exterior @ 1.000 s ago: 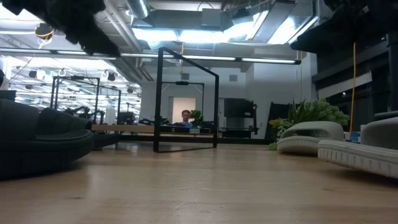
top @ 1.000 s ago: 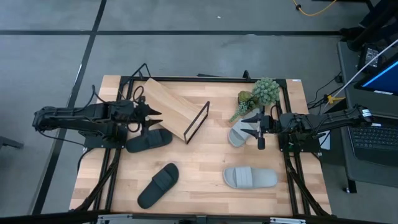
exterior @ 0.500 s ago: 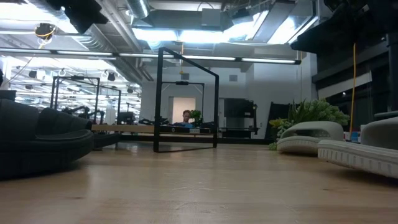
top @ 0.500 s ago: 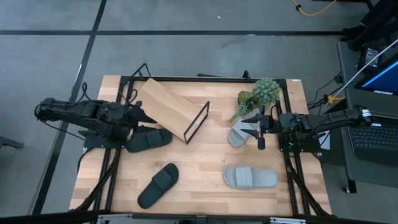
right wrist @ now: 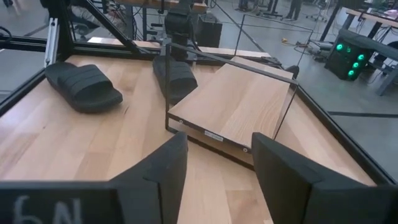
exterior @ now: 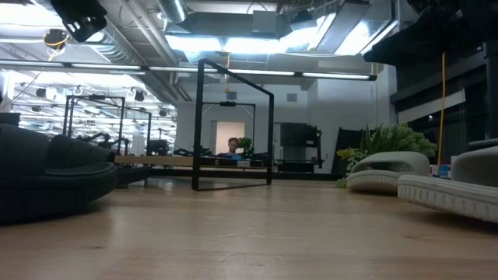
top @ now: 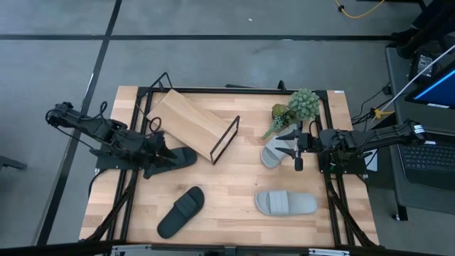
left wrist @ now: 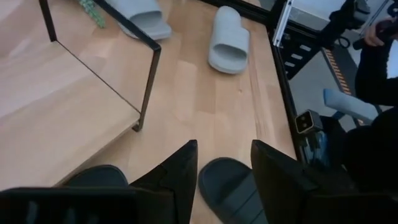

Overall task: Pick and place slides into the shelf
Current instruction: Put the top black slipper on the shelf

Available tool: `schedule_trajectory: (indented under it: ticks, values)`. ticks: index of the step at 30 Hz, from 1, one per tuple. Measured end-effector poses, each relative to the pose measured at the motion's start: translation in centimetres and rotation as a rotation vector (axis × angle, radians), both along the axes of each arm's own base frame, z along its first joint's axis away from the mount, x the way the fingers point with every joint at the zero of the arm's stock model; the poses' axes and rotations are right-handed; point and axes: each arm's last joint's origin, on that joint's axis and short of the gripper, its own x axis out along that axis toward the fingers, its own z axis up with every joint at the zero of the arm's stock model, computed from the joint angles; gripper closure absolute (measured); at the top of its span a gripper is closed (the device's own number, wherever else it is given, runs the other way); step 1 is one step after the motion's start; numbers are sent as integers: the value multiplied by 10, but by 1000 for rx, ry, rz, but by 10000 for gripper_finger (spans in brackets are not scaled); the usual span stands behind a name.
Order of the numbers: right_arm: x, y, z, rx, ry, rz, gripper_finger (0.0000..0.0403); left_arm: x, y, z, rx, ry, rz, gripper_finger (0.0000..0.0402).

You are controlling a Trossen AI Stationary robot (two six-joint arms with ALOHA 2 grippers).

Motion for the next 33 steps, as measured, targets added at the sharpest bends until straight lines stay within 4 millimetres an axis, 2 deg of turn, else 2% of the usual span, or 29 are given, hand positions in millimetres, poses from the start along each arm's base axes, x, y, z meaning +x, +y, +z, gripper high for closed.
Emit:
schedule_trajectory:
  ticks: [6,11,17,26,29,33]
  values:
    - [0,0,0,19,1,-4,223,0,1,0,15,-6,26,261]
    - [-1,0,-3,13,28,-5,223,2,4,2,128,-50,106,261]
    - [-1,1,-4,23,40,32,223,6,4,3,54,-71,214,261]
    - [-1,2,-4,30,42,61,223,36,-10,-20,103,107,168,261]
    - [-1,2,-4,28,43,62,223,43,-17,-19,119,188,160,261]
    - [-1,2,-4,27,47,62,223,45,-26,-6,172,321,230,261]
